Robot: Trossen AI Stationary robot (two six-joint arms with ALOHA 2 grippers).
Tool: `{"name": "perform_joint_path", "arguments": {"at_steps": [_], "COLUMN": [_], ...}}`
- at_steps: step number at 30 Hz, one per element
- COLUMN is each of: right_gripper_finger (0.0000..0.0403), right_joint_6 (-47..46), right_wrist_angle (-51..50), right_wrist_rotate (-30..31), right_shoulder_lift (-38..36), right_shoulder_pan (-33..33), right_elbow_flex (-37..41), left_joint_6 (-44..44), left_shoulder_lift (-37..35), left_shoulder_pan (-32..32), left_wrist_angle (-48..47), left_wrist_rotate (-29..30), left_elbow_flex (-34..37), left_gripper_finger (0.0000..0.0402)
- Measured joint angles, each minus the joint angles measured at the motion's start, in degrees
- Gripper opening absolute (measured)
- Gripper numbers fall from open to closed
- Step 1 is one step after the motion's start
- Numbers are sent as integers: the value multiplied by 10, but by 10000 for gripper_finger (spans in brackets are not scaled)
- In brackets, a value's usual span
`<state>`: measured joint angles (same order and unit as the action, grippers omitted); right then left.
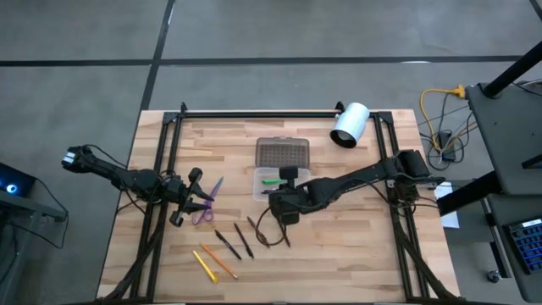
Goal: Pick & place school supplies into a supply box
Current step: Put the black pen into the white and black supply box
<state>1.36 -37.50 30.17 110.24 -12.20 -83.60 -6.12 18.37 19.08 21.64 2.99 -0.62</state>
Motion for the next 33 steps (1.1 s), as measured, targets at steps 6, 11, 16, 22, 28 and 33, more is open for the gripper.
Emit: {"name": "perform_joint_path", "arguments": {"at_steps": [6,11,16,22,28,33], "right_gripper_finger": [13,13,13,16,46,59], "right_joint_6": [9,31,38,38,31,21], "right_wrist_angle": [2,13,21,21,22,22], "right_wrist_rotate": [-17,-25,-88,-94,-95,-97], "right_shoulder_lift": [0,2,2,2,2,2], "right_shoulder_pan": [40,62,89,106,116,119], "right_elbow_flex": [9,11,13,25,41,49], "left_joint_6": [0,0,0,0,0,0], "left_shoulder_lift": [0,0,0,0,0,0], "left_shoulder_pan": [0,0,0,0,0,0], "left_wrist_angle": [0,0,0,0,0,0], "left_wrist_rotate": [0,0,0,0,0,0], "left_elbow_flex": [0,0,0,0,0,0], "left_gripper_finger": [96,96,96,96,96,96]}}
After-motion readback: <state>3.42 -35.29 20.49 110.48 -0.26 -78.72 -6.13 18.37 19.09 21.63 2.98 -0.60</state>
